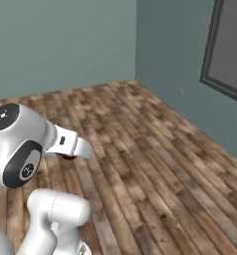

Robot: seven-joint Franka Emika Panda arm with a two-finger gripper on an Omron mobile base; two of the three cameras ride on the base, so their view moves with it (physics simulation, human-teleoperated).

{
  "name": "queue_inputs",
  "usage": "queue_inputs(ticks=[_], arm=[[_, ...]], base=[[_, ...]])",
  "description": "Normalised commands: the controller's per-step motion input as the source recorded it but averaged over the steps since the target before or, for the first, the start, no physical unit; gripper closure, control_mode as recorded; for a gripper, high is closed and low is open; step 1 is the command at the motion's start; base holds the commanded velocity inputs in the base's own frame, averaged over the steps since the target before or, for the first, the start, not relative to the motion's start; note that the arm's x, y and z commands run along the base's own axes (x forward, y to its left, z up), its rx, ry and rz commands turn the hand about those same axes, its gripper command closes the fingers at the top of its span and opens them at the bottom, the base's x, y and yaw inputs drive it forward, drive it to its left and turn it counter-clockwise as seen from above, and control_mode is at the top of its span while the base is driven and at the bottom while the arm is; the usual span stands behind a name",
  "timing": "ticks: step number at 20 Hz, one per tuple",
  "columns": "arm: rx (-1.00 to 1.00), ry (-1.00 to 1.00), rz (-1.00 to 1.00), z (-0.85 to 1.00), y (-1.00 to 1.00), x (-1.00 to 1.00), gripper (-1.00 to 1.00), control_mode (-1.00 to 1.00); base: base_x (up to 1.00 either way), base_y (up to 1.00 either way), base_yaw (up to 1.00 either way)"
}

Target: Pick the apple and peach from the fridge and place them on the plate next to the blender to make a fruit smoothie.

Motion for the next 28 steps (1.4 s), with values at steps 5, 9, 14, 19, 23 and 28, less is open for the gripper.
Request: queue_inputs(ticks=[5,9,14,19,23,28], arm=[[0.00,0.00,0.00,0.00,0.00,0.00,1.00,1.00],[0.00,0.00,0.00,0.00,0.00,0.00,1.00,1.00],[0.00,0.00,0.00,0.00,0.00,0.00,1.00,1.00],[0.00,0.00,0.00,0.00,0.00,0.00,1.00,1.00],[0.00,0.00,0.00,0.00,0.00,0.00,1.00,1.00],[0.00,0.00,0.00,0.00,0.00,0.00,1.00,1.00]], base=[[0.00,0.00,1.00],[0.00,0.00,1.00],[0.01,0.00,0.95],[0.16,-0.04,0.71],[0.21,-0.05,0.66],[0.24,-0.07,0.65]])
